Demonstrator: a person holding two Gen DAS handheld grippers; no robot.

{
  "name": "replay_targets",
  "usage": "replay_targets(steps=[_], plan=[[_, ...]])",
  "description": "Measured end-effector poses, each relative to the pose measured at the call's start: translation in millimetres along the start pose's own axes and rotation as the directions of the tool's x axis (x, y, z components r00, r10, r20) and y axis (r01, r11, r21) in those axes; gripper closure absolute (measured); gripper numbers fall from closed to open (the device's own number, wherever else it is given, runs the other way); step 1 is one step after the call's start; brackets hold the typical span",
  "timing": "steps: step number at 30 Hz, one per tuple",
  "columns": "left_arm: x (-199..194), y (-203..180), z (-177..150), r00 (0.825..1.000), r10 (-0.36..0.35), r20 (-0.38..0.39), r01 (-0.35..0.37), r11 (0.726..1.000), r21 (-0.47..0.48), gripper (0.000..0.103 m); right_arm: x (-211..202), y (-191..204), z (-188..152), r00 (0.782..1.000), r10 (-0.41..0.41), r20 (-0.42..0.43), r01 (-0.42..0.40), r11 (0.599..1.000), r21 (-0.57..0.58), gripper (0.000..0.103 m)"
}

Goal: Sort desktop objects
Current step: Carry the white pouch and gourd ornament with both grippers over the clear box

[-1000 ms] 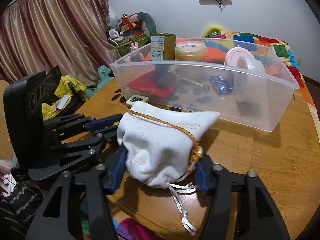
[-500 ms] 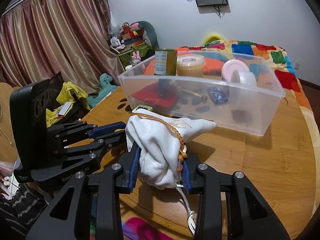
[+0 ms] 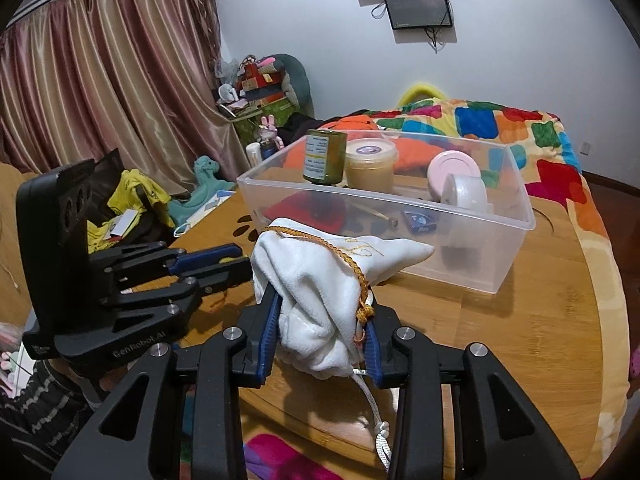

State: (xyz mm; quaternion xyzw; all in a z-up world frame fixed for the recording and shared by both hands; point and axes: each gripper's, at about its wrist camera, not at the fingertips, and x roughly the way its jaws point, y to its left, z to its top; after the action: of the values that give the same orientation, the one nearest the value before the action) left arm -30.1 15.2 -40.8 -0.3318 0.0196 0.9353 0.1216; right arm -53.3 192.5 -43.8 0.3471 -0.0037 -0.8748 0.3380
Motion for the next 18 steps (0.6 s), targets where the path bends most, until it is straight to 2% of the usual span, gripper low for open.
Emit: replay_targets(steps=[18], plan=[[-14,2,36,0.996,-0.001,0.084,-0.002,0.999,0.035,0.085,-14,5,28,0.997,-0.042,0.058,0.046,0.996,-0.078,0.071]])
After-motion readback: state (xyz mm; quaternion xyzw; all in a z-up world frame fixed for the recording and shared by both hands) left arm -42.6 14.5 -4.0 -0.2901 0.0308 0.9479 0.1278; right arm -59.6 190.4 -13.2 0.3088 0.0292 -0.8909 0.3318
